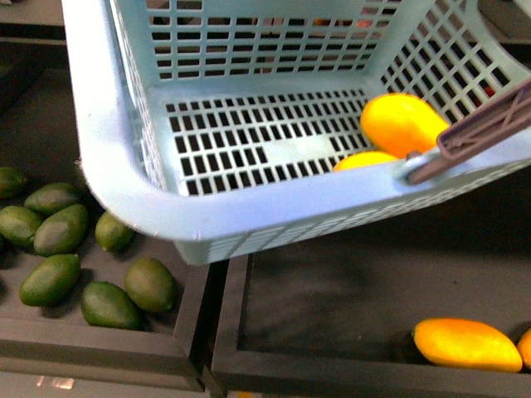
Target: Pick lemon and mango into basket
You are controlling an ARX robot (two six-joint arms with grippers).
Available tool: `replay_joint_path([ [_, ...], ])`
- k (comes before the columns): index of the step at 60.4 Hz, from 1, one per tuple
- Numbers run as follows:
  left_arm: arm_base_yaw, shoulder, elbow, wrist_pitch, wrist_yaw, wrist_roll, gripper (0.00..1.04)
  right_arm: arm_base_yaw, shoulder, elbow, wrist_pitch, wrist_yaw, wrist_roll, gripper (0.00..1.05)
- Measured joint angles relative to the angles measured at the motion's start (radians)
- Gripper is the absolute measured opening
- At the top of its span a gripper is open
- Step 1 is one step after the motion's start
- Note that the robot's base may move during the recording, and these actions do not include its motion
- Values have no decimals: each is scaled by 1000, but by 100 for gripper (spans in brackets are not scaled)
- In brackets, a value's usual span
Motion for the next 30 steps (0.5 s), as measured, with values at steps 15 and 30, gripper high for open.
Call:
replay_joint_path([
  [15, 0, 0, 0, 0, -3, 3, 5, -34, -243, -286, 268, -2, -161, 75],
  [30, -1, 0, 0, 0, 5, 2, 5, -96, -383, -530, 376, -74, -257, 31],
])
